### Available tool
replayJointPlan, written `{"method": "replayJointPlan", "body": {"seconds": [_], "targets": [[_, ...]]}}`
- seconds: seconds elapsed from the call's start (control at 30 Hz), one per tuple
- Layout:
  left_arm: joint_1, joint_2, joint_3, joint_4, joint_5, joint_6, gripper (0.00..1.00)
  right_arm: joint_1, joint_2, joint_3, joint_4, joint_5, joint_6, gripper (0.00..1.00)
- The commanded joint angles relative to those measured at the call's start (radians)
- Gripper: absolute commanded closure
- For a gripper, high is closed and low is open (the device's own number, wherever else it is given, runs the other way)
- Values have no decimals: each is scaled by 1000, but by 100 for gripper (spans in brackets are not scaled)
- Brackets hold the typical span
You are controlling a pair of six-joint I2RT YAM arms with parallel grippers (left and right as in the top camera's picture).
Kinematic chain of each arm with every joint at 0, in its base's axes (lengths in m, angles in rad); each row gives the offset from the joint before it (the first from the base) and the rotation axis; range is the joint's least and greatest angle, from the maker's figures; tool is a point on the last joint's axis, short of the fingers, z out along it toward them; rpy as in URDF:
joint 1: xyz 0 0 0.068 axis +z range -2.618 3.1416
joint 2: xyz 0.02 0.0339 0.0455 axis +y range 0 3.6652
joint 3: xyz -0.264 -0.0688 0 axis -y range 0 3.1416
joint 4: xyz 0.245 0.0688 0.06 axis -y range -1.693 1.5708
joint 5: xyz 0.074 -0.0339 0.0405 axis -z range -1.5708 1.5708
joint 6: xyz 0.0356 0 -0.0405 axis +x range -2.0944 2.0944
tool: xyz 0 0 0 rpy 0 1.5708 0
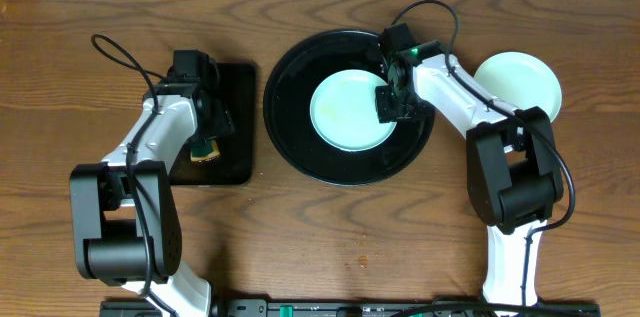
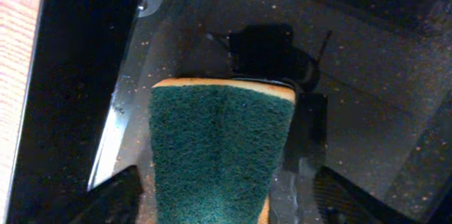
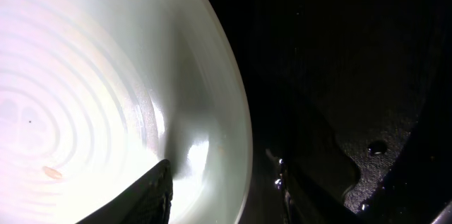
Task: Clean dirty plates on tray and stack at the side
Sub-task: 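Move the left gripper with sponge over the small black tray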
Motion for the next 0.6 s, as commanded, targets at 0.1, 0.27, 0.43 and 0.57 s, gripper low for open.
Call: {"method": "replayJointPlan", "body": {"seconds": [0.1, 0.27, 0.43, 0.57], "targets": [[-5, -11, -82, 68, -26, -25, 35, -1, 3, -7, -2, -8, -12, 53], [-5, -14, -108, 134, -25, -24, 76, -1, 3, -7, -2, -8, -12, 53], [-6, -64, -78, 141, 27, 7, 92, -1, 3, -7, -2, -8, -12, 53], [-6, -170, -59, 145, 126, 33, 92, -1, 3, -7, -2, -8, -12, 53]]}}
